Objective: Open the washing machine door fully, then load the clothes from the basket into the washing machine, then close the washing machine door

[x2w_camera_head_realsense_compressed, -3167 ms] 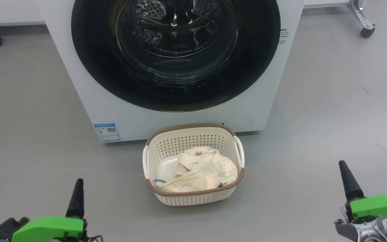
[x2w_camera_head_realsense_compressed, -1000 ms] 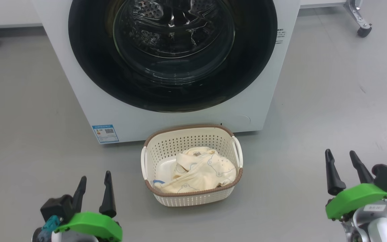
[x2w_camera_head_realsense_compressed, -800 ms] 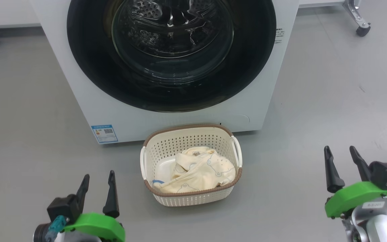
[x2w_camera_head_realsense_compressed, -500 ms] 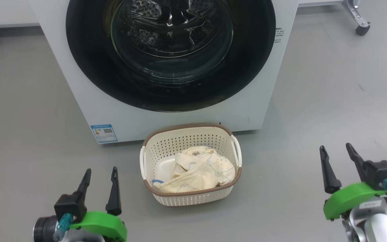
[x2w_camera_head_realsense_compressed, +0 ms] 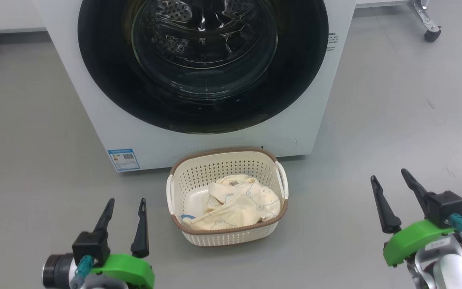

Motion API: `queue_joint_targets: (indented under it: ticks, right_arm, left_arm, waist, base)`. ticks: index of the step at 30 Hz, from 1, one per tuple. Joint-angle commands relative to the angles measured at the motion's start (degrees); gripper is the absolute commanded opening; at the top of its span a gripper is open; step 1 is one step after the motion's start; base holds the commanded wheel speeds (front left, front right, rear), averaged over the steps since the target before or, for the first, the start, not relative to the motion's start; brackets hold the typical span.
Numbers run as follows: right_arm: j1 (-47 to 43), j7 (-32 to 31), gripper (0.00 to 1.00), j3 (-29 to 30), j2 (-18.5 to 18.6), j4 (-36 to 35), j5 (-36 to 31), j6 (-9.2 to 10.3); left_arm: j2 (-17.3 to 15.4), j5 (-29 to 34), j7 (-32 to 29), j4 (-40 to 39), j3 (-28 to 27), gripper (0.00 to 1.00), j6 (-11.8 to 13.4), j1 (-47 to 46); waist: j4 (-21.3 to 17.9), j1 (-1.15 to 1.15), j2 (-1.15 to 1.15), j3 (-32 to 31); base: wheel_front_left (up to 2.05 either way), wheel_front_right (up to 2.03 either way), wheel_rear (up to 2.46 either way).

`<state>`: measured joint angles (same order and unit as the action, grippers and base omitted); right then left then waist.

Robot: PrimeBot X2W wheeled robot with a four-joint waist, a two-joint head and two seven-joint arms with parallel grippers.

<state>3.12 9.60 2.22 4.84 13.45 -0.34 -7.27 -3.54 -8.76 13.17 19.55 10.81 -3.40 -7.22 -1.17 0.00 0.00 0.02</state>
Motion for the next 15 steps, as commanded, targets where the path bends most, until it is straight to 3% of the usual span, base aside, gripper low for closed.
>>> queue_joint_targets:
  ticks: [1, 15]
  right_arm:
    - [3.28, 0.71, 1.00, -0.89, 1.03, -2.08, 0.02, -0.22]
    - [2.97, 0.76, 1.00, -0.52, 0.92, -2.17, 0.67, -0.22]
  left_arm:
    - [-0.95, -0.61, 0.78, -1.53, -2.10, 1.00, 0.48, -2.95]
    - [-1.49, -0.74, 0.92, -1.89, -1.52, 1.00, 1.41, -3.28]
  waist:
    - [-0.04, 0.00, 0.00, 0.00]
    - [0.02, 0.00, 0.00, -0.27]
  base:
    - [0.00, 0.00, 0.00]
    - [0.09, 0.09, -0.19]
